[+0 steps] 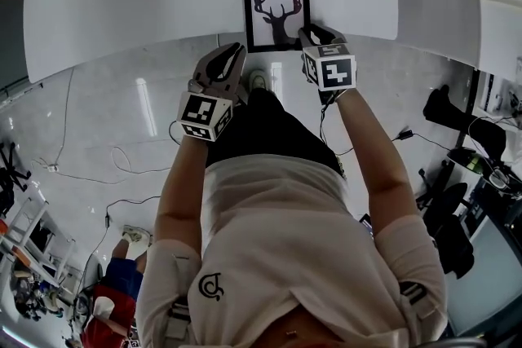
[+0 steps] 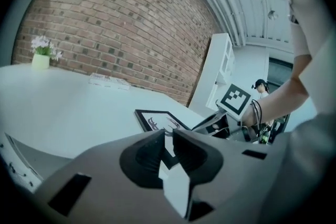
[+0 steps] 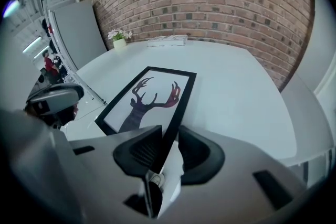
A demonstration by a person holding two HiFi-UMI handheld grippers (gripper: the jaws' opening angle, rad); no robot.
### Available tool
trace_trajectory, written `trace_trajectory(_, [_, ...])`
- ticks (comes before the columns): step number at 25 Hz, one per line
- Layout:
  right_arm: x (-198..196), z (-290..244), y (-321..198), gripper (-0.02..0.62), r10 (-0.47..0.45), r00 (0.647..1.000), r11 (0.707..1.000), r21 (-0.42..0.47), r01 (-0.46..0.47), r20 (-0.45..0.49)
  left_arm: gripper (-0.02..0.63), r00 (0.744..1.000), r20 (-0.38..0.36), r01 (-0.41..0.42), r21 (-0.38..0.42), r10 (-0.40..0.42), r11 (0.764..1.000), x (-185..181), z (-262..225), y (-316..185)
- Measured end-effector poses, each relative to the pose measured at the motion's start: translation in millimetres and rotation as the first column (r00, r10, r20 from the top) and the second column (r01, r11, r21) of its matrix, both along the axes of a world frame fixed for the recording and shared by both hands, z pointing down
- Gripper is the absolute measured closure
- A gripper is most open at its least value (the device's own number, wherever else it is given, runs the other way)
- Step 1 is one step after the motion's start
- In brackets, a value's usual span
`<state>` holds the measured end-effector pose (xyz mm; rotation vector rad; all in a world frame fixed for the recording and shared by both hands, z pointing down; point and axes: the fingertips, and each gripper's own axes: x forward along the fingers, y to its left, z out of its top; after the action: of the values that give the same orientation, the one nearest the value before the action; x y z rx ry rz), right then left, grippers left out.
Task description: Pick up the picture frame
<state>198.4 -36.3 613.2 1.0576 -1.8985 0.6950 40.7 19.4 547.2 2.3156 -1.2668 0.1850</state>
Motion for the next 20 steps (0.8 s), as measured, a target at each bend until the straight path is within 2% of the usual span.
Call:
trace_trajectory(3, [-3.1,-3.6,-2.2,0.488,-0.011,1.000,1.000,0.023,0.010,0.016,0.437,0.988,-0.152,-0.021,-0.123,0.002,0.992,9.5,19.6,-4.4])
trace_trajectory(4, [-3.1,-4.0,-2.7,0.487,-0.015,1.000,0.999,0.030,0.014,0.014,0.417,0.979,-0.206,-0.032,-0.163,-0.003,0.986,12.9,25.2,-6.7])
trace_trajectory(7, [-3.3,-3.1,-3.4,0.485,-0.026,1.000,0.999,0.044,0.026,0.011,0.397,0.946,-0.323,-0.066,-0.246,-0.017,0.967,20.4,36.7,-13.4])
trace_trajectory(13, [-3.7,-2.0,-2.6,0.483,-0.033,0.999,0.999,0.043,0.032,0.019,0.397,0.904,-0.421,-0.123,-0.420,-0.073,0.899,30.7,67.0,-11.4])
trace_trajectory(16, [-4.1,-1.5,-2.2,0.483,-0.038,0.999,0.998,0.054,0.036,0.023,0.402,0.862,-0.493,-0.144,-0.462,-0.118,0.875,35.2,74.3,-17.4])
trace_trajectory(20, [-5.0,0.1,-3.3,0.483,-0.056,0.998,0.997,0.048,0.055,0.022,0.403,0.819,-0.549,-0.145,-0.484,-0.170,0.863,37.6,76.9,-32.2])
